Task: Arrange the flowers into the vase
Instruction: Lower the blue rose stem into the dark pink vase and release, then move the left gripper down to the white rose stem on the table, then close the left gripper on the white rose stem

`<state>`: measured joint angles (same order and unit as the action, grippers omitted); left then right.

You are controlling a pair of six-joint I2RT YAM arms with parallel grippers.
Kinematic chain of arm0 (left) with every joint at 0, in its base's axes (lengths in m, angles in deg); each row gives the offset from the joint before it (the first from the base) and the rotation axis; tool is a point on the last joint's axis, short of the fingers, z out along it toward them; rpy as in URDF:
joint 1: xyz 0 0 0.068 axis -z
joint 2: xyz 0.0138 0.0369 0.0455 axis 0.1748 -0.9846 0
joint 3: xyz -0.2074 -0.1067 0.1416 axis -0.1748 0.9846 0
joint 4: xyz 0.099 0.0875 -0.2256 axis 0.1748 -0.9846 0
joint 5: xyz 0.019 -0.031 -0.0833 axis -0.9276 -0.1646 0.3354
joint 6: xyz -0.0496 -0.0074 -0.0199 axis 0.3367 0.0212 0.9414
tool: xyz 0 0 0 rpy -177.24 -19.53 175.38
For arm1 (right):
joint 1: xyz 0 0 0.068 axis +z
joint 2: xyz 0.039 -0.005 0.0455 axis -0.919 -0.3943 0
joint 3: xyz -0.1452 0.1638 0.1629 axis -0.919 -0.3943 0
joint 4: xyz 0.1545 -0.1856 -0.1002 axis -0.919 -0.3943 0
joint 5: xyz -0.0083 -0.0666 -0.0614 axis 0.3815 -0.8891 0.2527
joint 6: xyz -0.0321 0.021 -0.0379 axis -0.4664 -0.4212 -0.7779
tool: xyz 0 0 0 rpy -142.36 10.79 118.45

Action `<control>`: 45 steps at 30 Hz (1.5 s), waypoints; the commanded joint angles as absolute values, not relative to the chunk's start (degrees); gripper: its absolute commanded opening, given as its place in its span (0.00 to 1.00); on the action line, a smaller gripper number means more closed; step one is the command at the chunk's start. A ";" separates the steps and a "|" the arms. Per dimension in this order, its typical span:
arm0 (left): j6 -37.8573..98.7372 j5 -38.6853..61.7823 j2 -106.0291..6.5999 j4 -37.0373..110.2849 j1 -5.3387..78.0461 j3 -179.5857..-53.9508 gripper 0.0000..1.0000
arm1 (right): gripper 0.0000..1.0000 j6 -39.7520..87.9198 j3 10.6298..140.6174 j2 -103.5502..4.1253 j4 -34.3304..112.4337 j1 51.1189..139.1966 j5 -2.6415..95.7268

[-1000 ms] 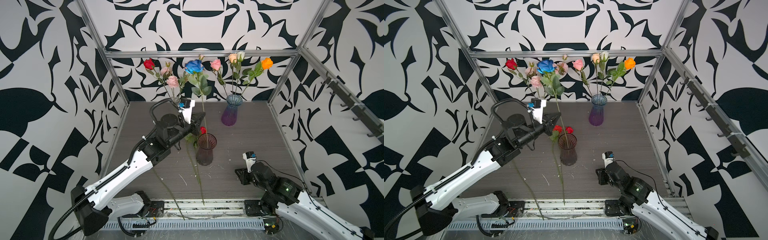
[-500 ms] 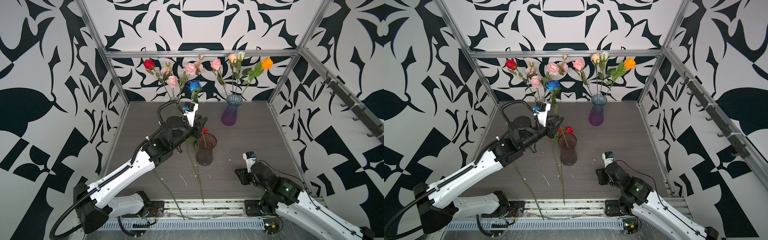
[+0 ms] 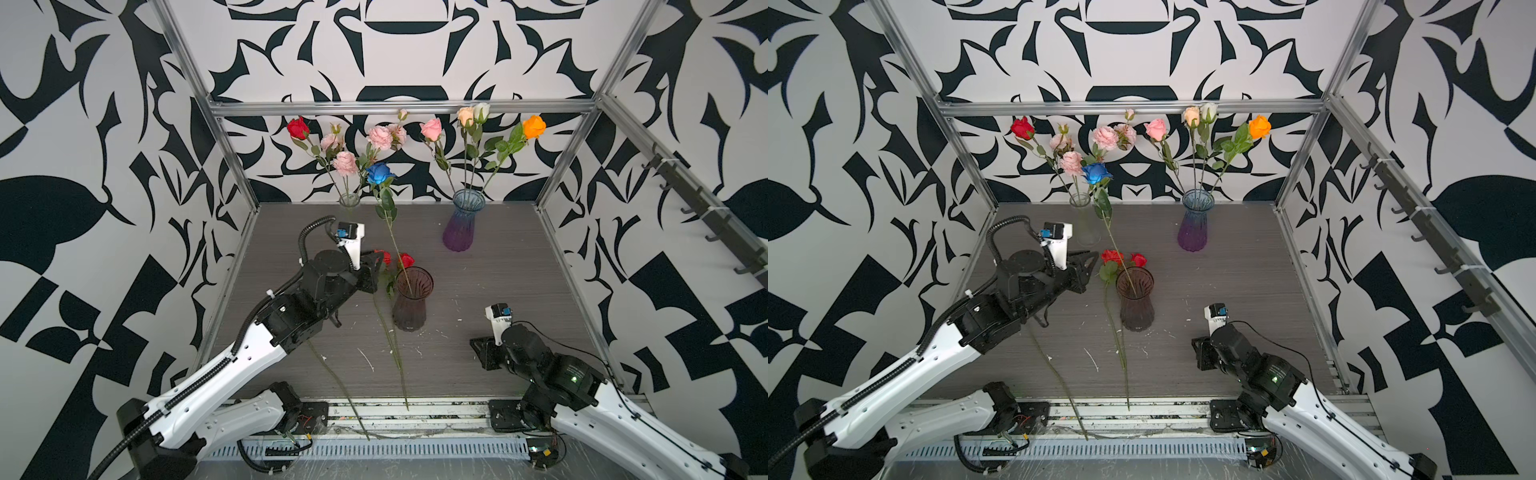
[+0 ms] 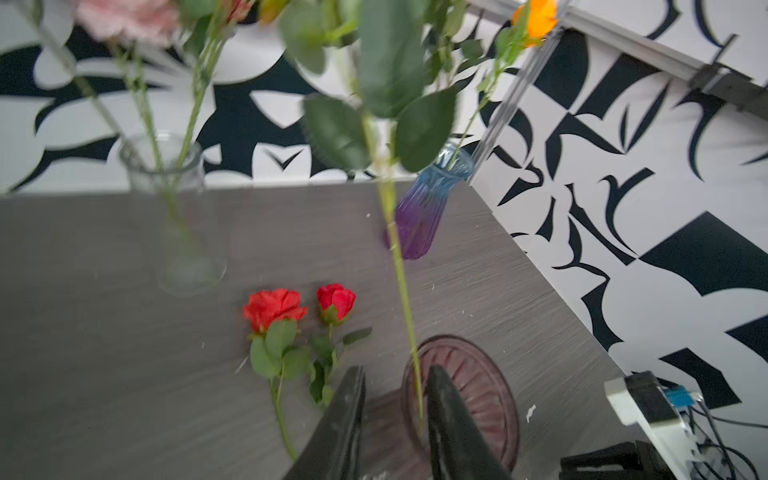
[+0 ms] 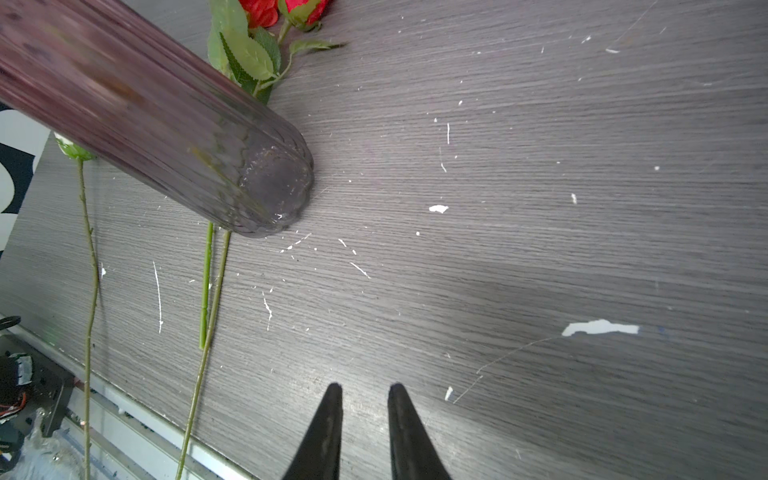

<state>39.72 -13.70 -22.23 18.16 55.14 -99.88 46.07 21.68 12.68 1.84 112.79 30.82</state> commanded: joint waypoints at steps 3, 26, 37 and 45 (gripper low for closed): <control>57.63 -15.71 -16.11 4.76 47.44 -88.10 0.29 | 0.24 45.69 21.75 12.49 2.69 113.13 30.07; 76.73 -24.07 -39.02 -11.93 36.37 -84.22 0.29 | 0.24 45.59 21.85 11.64 2.78 113.16 30.34; 75.06 -21.57 -38.46 -5.83 31.10 -77.85 0.26 | 0.24 45.52 22.01 10.51 3.05 113.14 30.33; 74.05 -20.08 -39.29 -2.79 30.28 -76.41 0.27 | 0.24 45.53 22.00 10.48 3.13 113.10 30.32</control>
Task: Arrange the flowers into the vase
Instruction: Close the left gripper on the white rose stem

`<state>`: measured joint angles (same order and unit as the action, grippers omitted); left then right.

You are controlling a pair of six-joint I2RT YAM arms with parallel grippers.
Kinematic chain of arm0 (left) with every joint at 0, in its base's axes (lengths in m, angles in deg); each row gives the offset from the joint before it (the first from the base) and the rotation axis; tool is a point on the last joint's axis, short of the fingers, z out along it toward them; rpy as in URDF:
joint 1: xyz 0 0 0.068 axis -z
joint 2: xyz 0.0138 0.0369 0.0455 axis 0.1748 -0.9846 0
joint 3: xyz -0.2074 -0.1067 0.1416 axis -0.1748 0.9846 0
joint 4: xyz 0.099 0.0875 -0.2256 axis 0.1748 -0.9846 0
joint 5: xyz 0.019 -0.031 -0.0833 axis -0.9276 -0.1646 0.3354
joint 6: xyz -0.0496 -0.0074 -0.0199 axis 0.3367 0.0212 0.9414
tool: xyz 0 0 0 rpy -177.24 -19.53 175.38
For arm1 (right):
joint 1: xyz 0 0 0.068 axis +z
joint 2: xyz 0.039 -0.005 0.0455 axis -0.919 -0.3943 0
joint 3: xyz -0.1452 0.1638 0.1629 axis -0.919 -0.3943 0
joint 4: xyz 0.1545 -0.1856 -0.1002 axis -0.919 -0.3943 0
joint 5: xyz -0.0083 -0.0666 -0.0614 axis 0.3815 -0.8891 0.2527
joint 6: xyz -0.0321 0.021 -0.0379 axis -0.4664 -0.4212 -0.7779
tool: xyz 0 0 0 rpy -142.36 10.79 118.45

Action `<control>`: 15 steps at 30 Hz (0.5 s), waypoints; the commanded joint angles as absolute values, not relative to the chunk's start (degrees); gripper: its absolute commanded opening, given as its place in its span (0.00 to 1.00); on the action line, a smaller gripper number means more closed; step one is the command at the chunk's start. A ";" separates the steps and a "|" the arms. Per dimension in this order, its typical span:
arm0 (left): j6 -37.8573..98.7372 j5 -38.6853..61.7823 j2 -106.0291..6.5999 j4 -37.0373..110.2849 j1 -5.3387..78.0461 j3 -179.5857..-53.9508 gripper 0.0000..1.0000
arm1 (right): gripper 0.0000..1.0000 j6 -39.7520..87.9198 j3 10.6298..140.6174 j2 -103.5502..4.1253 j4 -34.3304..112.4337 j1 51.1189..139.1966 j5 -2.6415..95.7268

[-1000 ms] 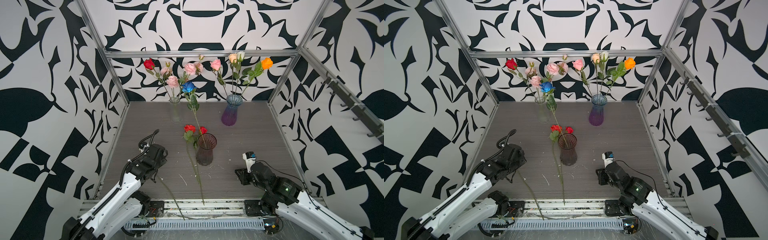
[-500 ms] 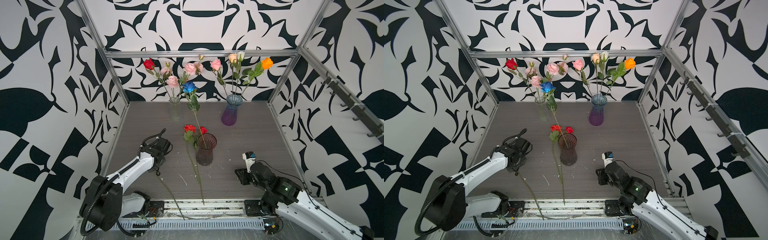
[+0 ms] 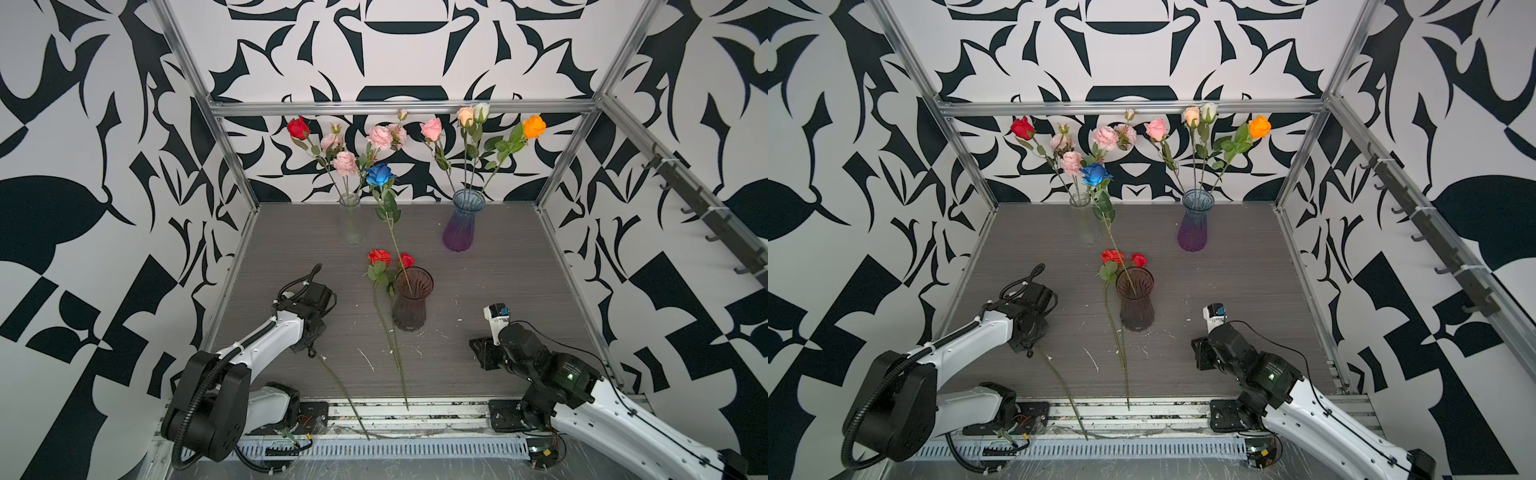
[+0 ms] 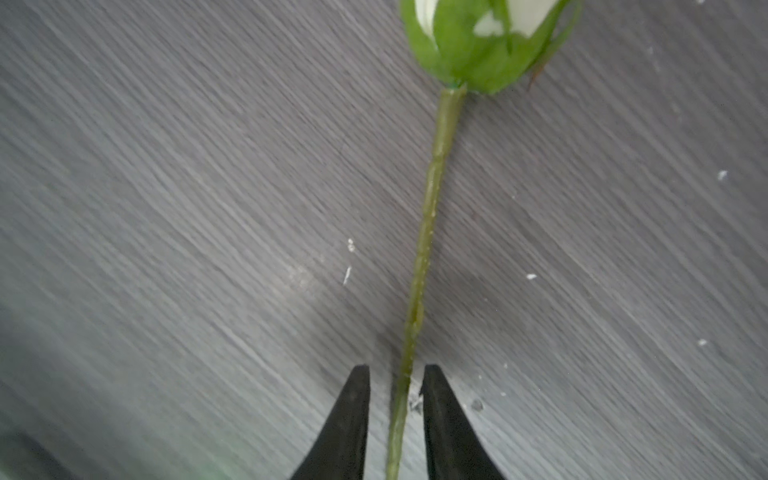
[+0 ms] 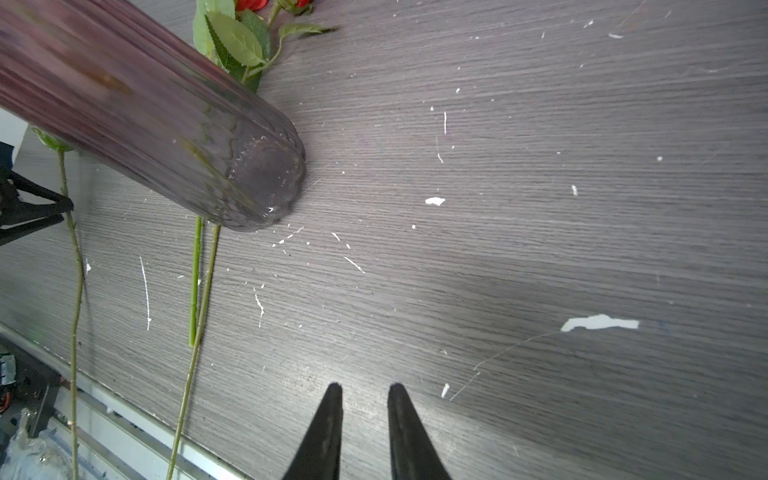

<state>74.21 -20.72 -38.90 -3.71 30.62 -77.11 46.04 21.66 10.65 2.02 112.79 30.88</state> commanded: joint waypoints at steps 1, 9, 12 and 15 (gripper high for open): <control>74.00 -19.84 -39.38 -2.36 30.19 -76.24 0.26 | 0.24 45.51 22.01 10.41 3.13 113.10 30.26; 73.70 -18.30 -39.12 -0.52 29.53 -74.83 0.23 | 0.24 45.57 22.07 10.05 3.13 113.14 30.25; 73.69 -18.21 -39.10 -0.52 29.32 -74.83 0.19 | 0.24 45.58 22.01 9.88 3.22 113.10 30.25; 73.68 -18.13 -39.20 -0.40 29.16 -74.81 0.15 | 0.24 45.56 22.10 9.62 3.22 113.14 30.25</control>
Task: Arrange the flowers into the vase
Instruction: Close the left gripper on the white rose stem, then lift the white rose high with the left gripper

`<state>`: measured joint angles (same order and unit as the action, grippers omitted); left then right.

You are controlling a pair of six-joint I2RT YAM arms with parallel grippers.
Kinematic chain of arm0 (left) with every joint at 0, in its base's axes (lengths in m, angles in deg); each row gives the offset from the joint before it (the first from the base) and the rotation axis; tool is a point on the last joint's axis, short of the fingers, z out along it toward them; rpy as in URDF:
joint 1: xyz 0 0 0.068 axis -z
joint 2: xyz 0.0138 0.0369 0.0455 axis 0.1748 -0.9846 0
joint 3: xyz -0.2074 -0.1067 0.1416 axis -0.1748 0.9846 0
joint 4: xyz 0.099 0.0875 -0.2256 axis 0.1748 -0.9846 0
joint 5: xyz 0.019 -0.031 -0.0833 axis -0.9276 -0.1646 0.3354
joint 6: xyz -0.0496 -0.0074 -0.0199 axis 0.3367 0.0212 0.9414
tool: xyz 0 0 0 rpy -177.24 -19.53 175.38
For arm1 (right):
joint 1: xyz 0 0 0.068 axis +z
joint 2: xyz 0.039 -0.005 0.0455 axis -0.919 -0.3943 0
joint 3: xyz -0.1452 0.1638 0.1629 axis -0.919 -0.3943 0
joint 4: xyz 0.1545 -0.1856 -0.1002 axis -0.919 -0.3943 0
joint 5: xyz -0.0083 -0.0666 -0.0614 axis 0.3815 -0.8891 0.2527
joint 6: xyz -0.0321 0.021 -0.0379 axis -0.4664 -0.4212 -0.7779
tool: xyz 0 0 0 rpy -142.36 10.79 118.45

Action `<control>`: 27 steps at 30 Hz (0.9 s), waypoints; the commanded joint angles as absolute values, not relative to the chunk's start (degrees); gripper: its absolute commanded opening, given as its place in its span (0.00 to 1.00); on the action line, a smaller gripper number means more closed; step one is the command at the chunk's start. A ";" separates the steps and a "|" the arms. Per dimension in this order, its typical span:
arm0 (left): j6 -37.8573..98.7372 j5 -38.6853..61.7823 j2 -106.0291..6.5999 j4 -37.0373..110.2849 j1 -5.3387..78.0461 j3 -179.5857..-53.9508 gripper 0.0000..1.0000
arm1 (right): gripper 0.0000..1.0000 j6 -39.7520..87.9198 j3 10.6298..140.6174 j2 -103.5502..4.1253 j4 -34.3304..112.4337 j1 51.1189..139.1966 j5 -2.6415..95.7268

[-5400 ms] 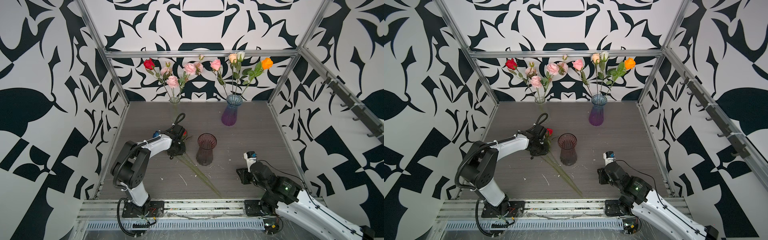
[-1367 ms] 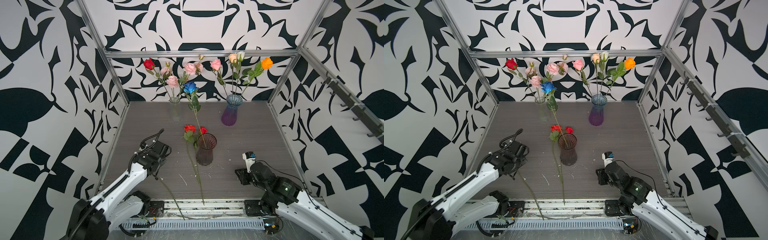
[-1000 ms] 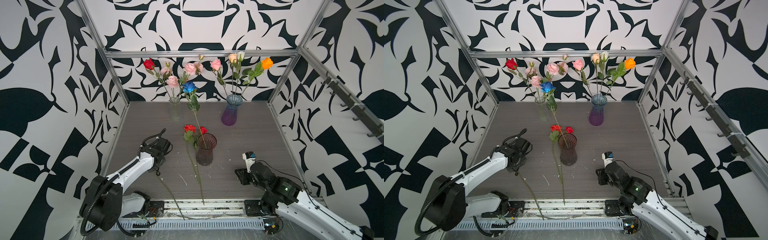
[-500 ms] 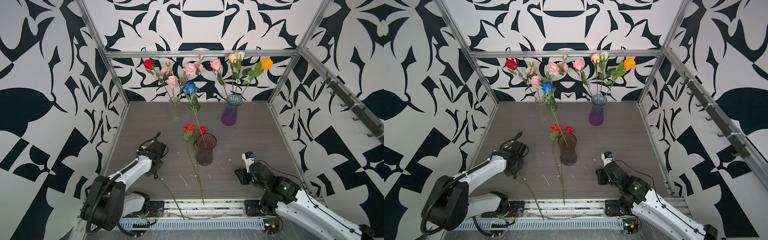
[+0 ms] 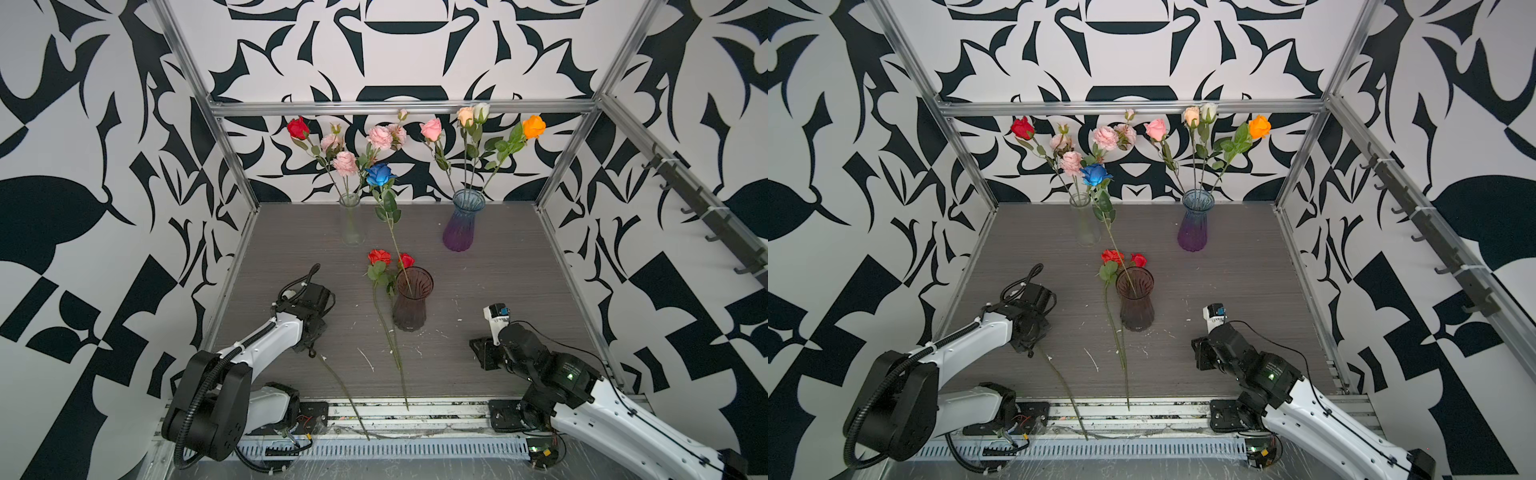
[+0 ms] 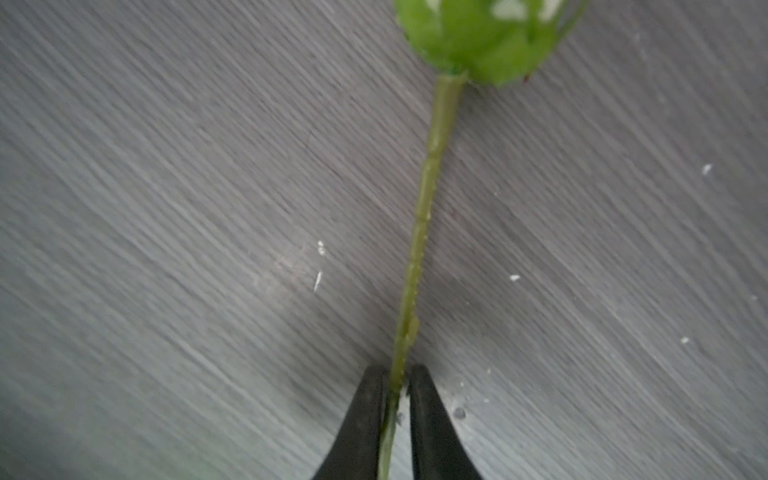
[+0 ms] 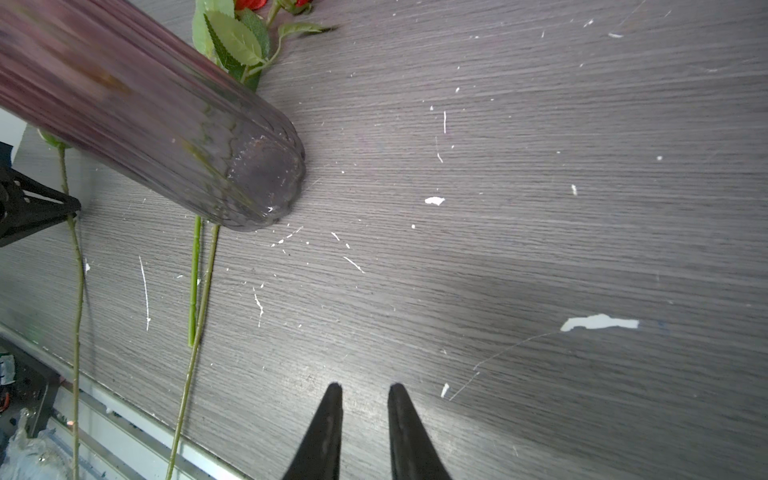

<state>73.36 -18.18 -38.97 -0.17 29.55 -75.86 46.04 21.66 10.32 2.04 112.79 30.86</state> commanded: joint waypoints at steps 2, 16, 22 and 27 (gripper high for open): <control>73.60 -18.04 -39.38 -0.40 29.06 -74.83 0.13 | 0.24 45.57 22.10 9.53 3.27 113.11 30.25; 75.73 -16.25 -31.71 -1.97 28.78 -76.13 0.08 | 0.24 45.50 22.18 9.36 3.22 113.14 30.17; 77.20 -14.83 -22.57 -2.33 28.78 -79.05 0.04 | 0.24 45.52 22.19 9.43 3.19 113.09 30.16; 77.32 -14.33 -16.17 -1.06 28.78 -81.86 0.05 | 0.24 45.51 22.19 9.39 3.22 113.10 30.08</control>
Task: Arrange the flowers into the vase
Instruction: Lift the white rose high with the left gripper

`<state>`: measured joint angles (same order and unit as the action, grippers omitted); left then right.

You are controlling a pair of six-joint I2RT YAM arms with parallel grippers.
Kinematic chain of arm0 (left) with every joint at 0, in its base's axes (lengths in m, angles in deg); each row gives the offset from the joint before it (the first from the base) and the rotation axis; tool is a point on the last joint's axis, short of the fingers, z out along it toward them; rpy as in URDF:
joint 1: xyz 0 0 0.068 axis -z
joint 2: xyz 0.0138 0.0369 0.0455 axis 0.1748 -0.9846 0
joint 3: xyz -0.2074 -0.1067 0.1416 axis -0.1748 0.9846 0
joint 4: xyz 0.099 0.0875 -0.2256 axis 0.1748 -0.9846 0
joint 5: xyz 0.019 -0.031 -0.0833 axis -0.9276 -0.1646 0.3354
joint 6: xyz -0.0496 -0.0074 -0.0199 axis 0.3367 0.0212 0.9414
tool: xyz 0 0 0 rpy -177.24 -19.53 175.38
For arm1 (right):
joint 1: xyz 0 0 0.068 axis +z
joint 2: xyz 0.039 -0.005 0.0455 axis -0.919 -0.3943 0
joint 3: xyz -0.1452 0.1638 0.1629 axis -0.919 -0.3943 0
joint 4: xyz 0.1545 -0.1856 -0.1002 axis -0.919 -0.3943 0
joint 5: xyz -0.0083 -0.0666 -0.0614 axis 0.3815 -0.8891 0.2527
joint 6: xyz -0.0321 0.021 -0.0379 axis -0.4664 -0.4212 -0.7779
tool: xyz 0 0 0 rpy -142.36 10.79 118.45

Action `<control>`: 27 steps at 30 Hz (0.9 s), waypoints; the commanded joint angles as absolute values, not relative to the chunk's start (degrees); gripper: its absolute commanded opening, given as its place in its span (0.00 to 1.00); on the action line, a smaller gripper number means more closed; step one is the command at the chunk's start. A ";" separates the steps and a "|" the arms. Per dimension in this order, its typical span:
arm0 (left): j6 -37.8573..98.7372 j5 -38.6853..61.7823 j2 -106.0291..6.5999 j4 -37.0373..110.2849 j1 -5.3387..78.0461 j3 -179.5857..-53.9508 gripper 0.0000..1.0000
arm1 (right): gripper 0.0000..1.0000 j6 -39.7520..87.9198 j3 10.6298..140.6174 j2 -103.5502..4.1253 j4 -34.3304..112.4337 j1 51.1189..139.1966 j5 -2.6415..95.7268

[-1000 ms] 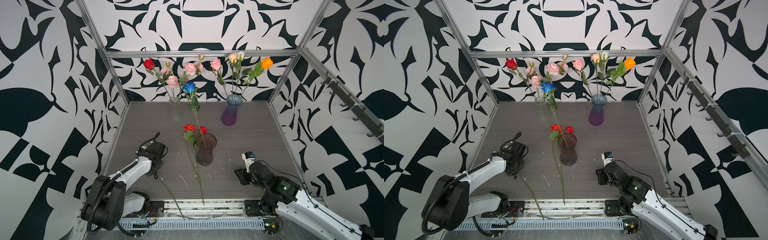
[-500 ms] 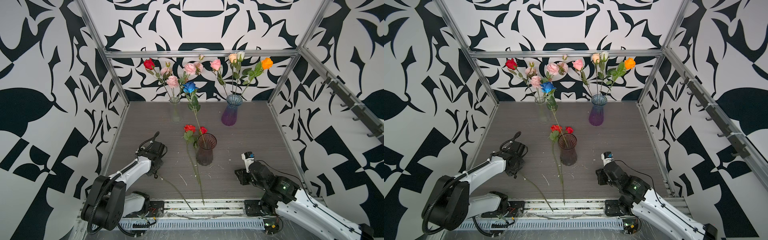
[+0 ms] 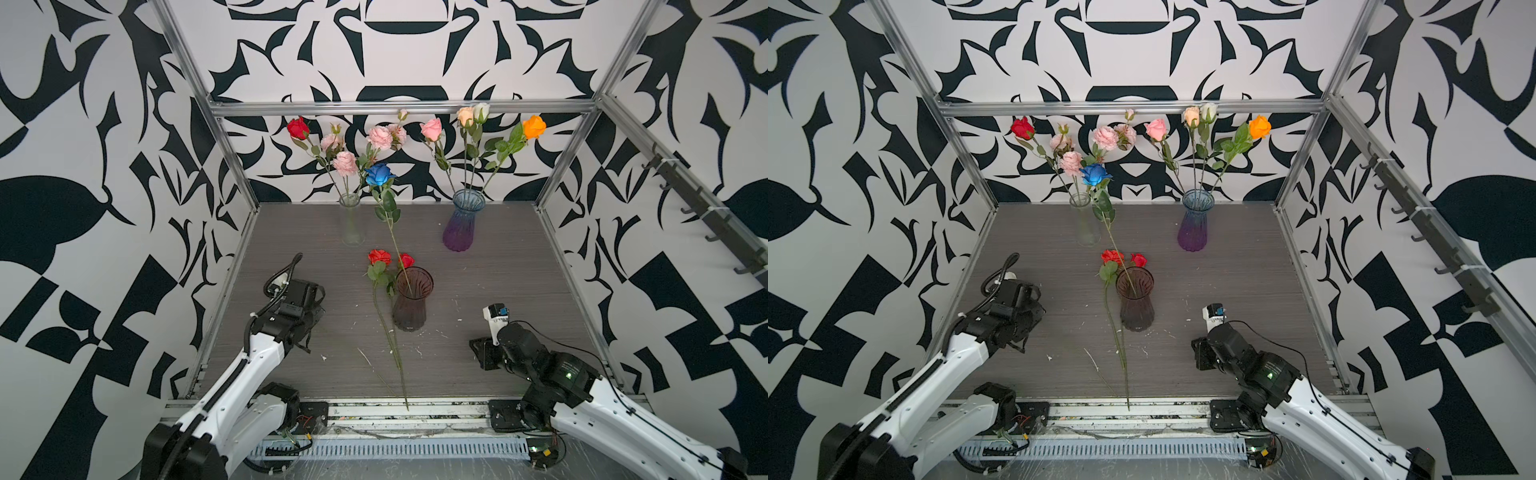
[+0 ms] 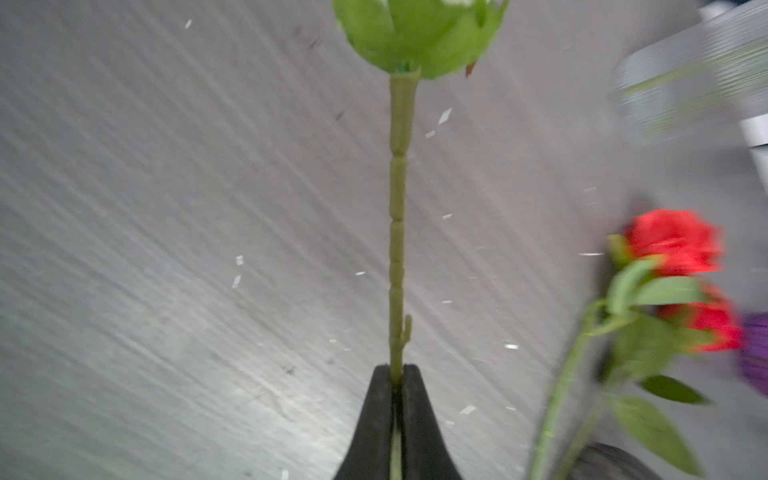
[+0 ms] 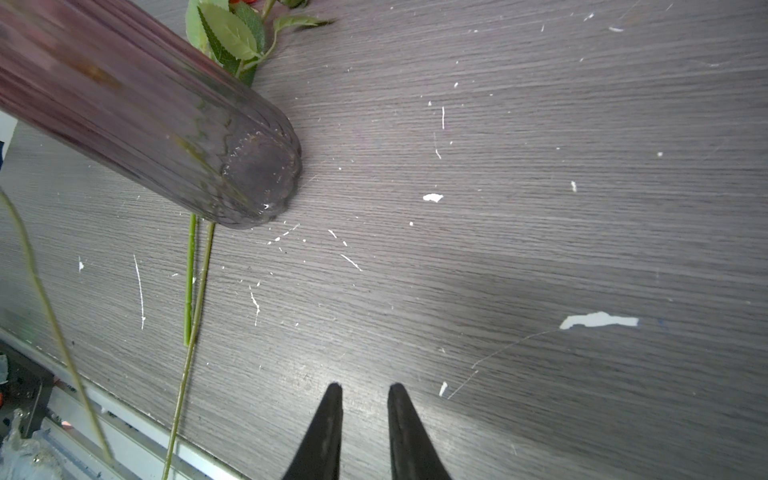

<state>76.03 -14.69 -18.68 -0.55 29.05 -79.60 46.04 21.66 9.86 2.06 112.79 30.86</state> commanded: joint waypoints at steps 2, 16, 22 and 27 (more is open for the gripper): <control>78.29 -14.75 -14.28 -0.46 28.78 -82.98 0.06 | 0.24 45.57 22.19 9.26 3.31 113.11 29.99; 81.24 -15.18 -14.02 12.99 28.78 -96.36 0.08 | 0.24 45.75 22.10 10.23 2.87 113.09 29.81; 74.47 -15.58 -18.41 22.12 28.78 -103.90 0.08 | 0.24 45.67 22.19 10.01 2.87 113.10 29.81; 71.18 -15.25 -22.24 26.71 28.78 -108.07 0.08 | 0.24 45.72 22.19 10.05 2.87 113.10 29.85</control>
<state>74.08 -14.71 -21.15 21.36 29.03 -106.07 46.04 21.66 9.71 2.04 112.79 30.80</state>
